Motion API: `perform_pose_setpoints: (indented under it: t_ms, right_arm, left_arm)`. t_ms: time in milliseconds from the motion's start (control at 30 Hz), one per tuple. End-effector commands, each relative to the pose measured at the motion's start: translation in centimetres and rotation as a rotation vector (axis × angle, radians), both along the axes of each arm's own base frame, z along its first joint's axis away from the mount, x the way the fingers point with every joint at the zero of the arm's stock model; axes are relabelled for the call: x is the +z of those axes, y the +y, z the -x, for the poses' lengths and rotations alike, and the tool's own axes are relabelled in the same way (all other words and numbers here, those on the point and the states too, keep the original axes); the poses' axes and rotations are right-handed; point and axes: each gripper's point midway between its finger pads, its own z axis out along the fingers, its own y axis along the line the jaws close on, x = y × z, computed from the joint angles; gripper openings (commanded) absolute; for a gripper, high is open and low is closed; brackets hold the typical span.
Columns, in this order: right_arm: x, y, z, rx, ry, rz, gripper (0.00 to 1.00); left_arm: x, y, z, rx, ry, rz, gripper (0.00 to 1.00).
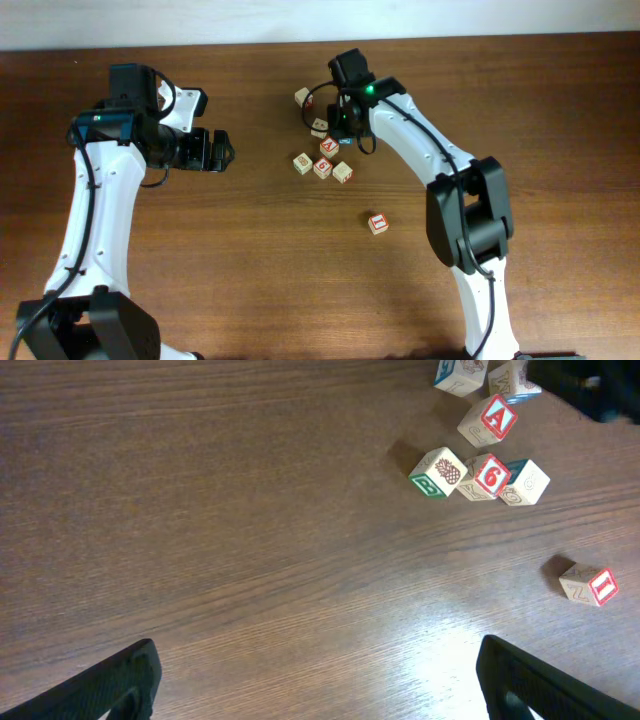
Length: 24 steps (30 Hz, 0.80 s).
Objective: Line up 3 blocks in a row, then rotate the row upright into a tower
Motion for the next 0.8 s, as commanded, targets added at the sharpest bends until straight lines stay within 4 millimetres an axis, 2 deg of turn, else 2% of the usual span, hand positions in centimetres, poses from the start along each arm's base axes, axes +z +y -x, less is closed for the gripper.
perform_pose_setpoints:
  t_ms: [0,133,200,233,300,367,400,467,500,600,633,667,700,767]
  right_arm:
    - [-1.7,-0.3,-0.6,-0.003,-0.009,0.039,0.46]
    - [-3.6,-0.2,-0.8,-0.006,0.004,0.043,0.45]
    - [-4.2,-0.2,-0.8,-0.006,0.010,0.046,0.42]
    - [-4.5,-0.2,-0.7,-0.006,0.014,0.047,0.39]
    - [-4.6,-0.2,-0.7,-0.006,0.017,0.048,0.25]
    - [-4.5,-0.1,-0.7,-0.004,0.017,0.045,0.22]
    - [-3.9,0.0,-0.6,-0.002,0.019,0.038,0.22]
    - [-1.5,0.0,-0.6,-0.002,0.006,0.031,0.18]
    - [1.4,0.3,-0.3,0.007,-0.003,0.004,0.18]
    - [7.0,0.6,1.0,0.028,-0.013,-0.049,0.17]
    - [9.4,0.6,2.4,0.040,0.004,-0.070,0.18]
    - [10.9,0.6,4.0,0.055,0.038,-0.094,0.17]
    - [11.5,0.5,5.3,0.066,0.071,-0.102,0.18]
    - [10.9,0.5,8.9,0.144,0.195,-0.081,0.19]
  left_arm:
    - [0.5,0.0,-0.3,-0.011,-0.018,-0.004,0.99]
    - [0.5,0.0,-0.3,-0.011,-0.018,-0.004,0.99]
    - [0.5,0.0,-0.3,-0.011,-0.018,-0.004,0.99]
    - [0.5,0.0,-0.3,-0.011,-0.018,-0.004,0.99]
    - [0.5,0.0,-0.3,-0.011,-0.018,-0.004,0.99]
    - [0.5,0.0,-0.3,-0.011,-0.018,-0.004,0.99]
    - [0.5,0.0,-0.3,-0.011,-0.018,-0.004,0.99]
    - [0.5,0.0,-0.3,-0.010,-0.018,-0.004,0.99]
    - [0.5,0.0,-0.3,-0.011,-0.018,-0.004,0.99]
    - [0.5,0.0,-0.3,-0.011,-0.018,-0.004,0.99]
    - [0.5,0.0,-0.3,-0.011,-0.018,-0.004,0.99]
    - [0.5,0.0,-0.3,-0.011,-0.018,-0.004,0.99]
    - [0.5,0.0,-0.3,-0.011,-0.018,-0.004,0.99]
    - [0.5,0.0,-0.3,-0.011,-0.018,-0.004,0.99]
